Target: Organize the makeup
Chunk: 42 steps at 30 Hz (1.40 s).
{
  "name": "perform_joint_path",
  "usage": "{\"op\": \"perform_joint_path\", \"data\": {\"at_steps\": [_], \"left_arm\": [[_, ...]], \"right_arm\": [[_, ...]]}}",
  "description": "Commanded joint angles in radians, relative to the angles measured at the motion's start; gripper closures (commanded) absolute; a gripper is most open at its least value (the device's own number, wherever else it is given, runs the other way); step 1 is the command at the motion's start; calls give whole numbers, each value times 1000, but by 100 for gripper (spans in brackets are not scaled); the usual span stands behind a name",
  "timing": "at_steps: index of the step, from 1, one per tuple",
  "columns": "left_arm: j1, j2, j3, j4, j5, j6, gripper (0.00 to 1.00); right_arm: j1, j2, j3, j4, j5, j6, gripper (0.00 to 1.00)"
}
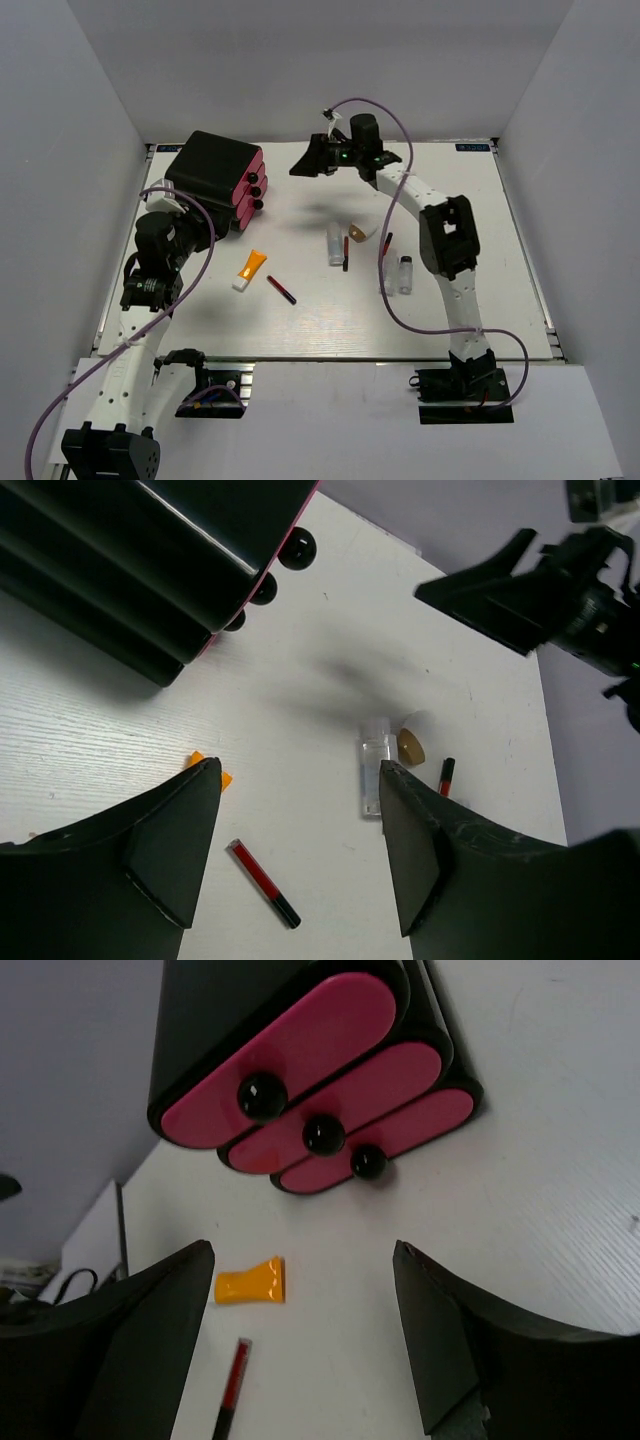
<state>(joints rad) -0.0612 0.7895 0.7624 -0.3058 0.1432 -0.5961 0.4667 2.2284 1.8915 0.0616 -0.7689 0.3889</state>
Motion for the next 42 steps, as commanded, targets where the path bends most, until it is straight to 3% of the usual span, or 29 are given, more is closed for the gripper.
{"op": "perform_joint_path", "data": {"at_steps": [1,7,14,27,42], "left_arm": [[-3,-1,32,-6,13,-5,25],[-3,-24,45,-67,-8,-11,23],[-3,-56,28,-84,-17,-25,18],[-3,-39,29,-76,-5,-21,18],[-3,-38,35,-75,-5,-24,18]], "right_arm": [[35,123,173,109,-23,269,21],[96,223,258,178,45,356,20],[127,258,231,314,83,478,25],[164,306,239,395,129,508,34],[179,321,236,484,189,533,36]]}}
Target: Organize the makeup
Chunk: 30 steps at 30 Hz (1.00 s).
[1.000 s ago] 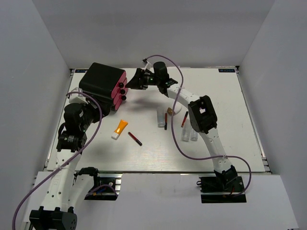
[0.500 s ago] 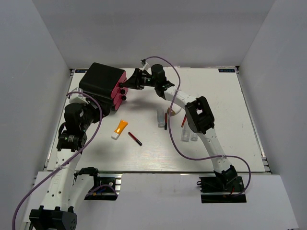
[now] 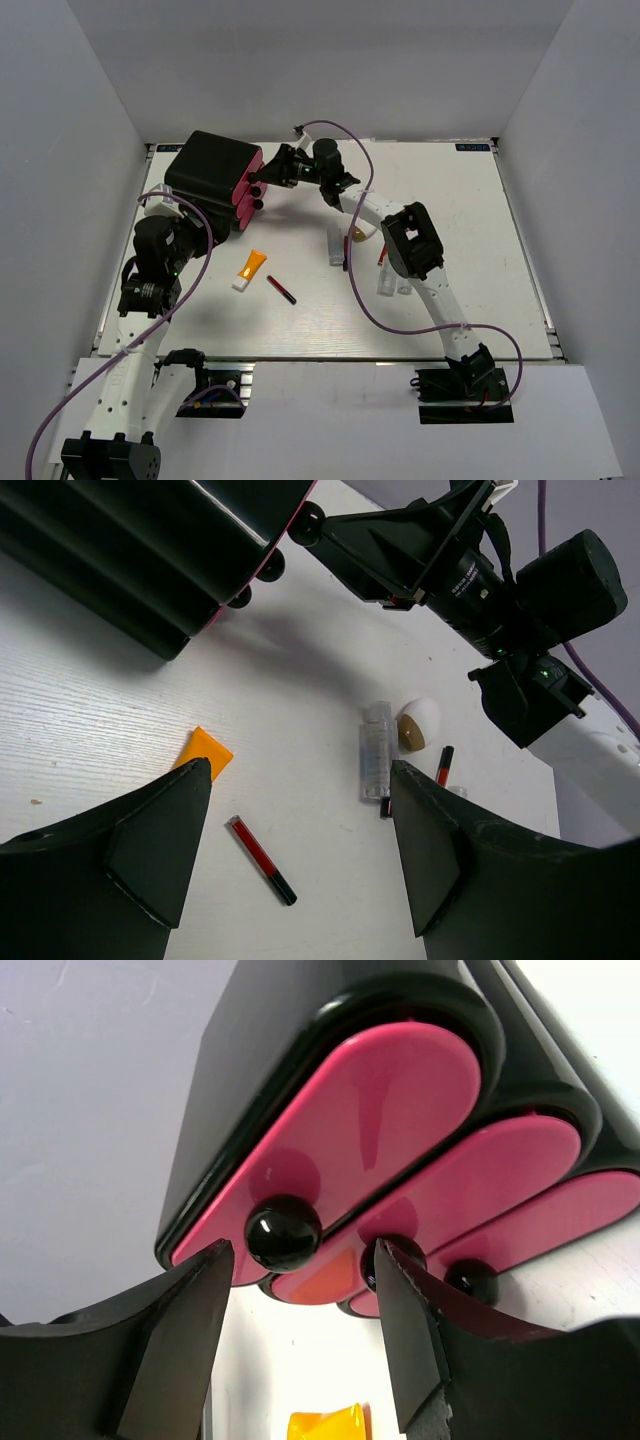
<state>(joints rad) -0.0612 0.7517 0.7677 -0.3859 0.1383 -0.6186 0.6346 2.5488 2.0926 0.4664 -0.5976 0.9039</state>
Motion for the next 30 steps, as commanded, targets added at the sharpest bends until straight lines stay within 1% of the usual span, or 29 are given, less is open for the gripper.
{"op": "perform_joint_path", "data": {"at_steps": [1,7,12,15,18,19,21,22,24,26,27,30], "left_arm": [[-3,0,30,5,1,-1,18],[-3,1,41,-10,4,2,18],[-3,-8,61,-41,-3,5,18],[-3,-17,58,-48,-6,2,18],[-3,-28,53,-48,-8,-6,18],[-3,-29,53,-47,-8,-7,18],[-3,-31,47,-44,-9,-12,18],[-3,-32,45,-36,-11,-13,18],[-3,-32,42,-24,-11,-20,18],[-12,-32,38,-16,-12,-26,19],[-12,-35,35,-7,-14,-29,19],[-12,-46,18,15,-16,-39,19]], "right_arm": [[11,1,35,81,22,21,36],[30,10,35,120,68,27,39],[40,14,30,138,76,32,41],[42,16,29,141,81,36,46],[40,13,30,141,81,32,55],[40,13,30,140,78,29,63],[36,8,30,140,68,24,70],[33,5,30,138,61,23,75],[27,-1,32,135,35,15,80],[8,-9,20,135,16,12,82],[-4,-24,-2,133,-4,12,85],[-36,-59,-66,146,-34,-3,87]]}}
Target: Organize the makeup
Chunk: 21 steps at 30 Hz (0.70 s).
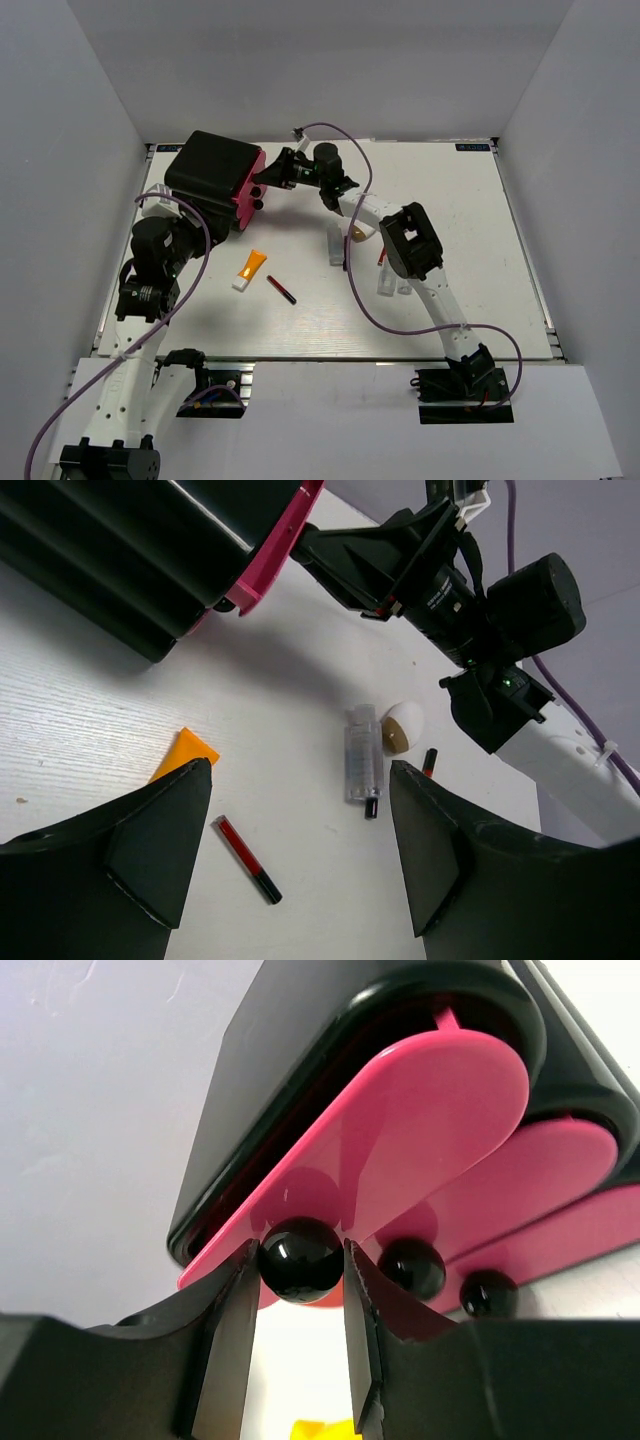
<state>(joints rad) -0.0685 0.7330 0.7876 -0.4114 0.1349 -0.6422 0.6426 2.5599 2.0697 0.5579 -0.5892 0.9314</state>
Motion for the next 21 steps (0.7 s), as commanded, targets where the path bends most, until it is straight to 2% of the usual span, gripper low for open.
{"op": "perform_joint_path", "data": {"at_steps": [1,10,15,16,17,19,20,21], "left_arm": [[-5,-32,-13,46,-14,-20,19],[-5,-3,-13,65,-17,-8,19],[-5,28,-7,92,2,-4,19],[-5,37,-5,94,6,-1,19],[-5,45,-2,94,12,3,19],[-5,72,7,86,20,15,19],[-5,81,22,74,35,19,19],[-5,95,30,65,46,25,19]], "right_arm": [[-53,-81,-58,59,-52,-35,88],[-138,-194,-272,158,-193,-58,90],[-149,-213,-301,165,-201,-68,89],[-155,-213,-299,162,-202,-72,86],[-156,-208,-290,158,-213,-74,72],[-158,-192,-272,158,-234,-74,57],[-156,-187,-260,157,-250,-72,44],[-156,-184,-258,157,-254,-71,40]]}}
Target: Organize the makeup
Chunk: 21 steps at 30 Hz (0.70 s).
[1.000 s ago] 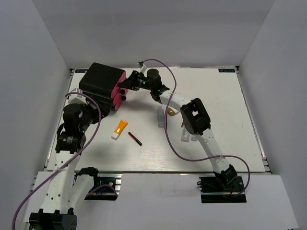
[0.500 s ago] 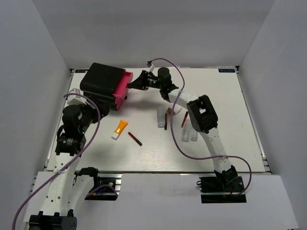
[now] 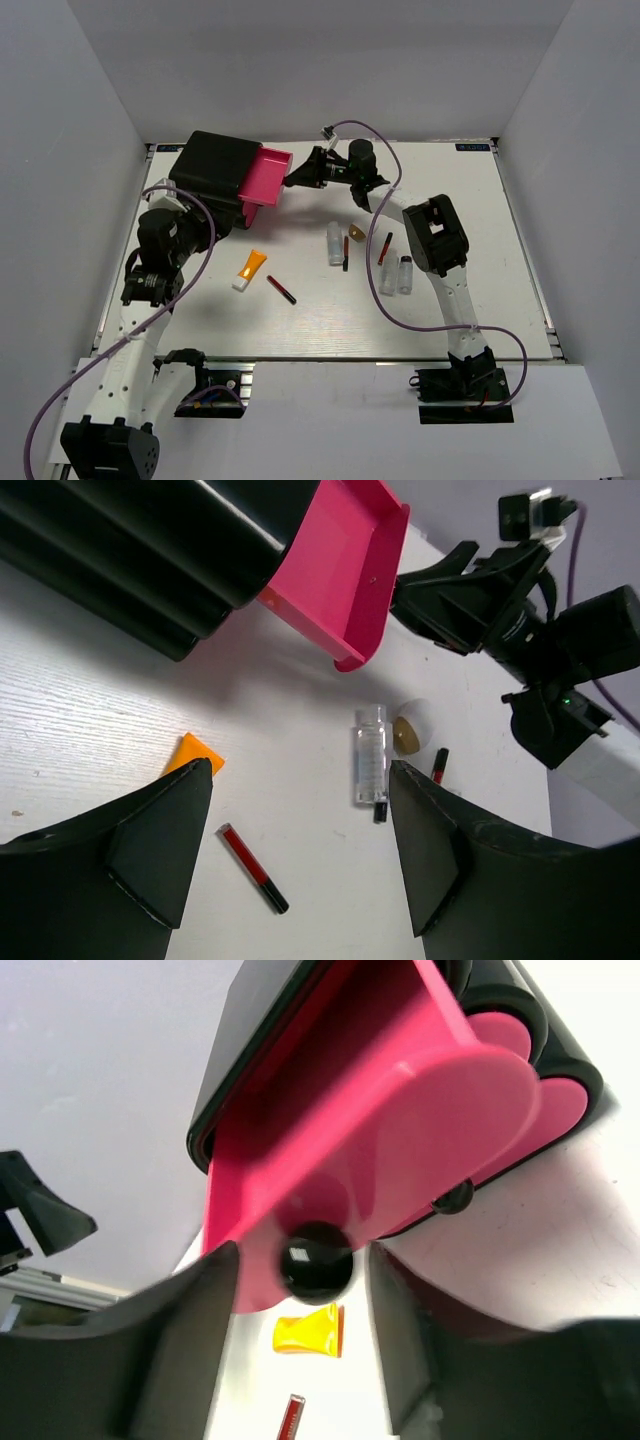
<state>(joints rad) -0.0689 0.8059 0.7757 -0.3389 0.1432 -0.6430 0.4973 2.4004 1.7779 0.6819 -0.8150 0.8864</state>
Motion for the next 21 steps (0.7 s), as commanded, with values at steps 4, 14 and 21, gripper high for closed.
{"op": "perform_joint_path", "data": {"at_steps": [4,14,21], "left_arm": [[-5,104,94,-77,79,83,19],[-14,262,114,-163,113,151,19],[-61,328,116,-213,64,219,19]], "right_arm": [[-20,-29,26,28,-58,-30,27],[-51,-73,-28,-39,-92,-127,20],[-91,-144,-117,-169,-107,-260,19]]}}
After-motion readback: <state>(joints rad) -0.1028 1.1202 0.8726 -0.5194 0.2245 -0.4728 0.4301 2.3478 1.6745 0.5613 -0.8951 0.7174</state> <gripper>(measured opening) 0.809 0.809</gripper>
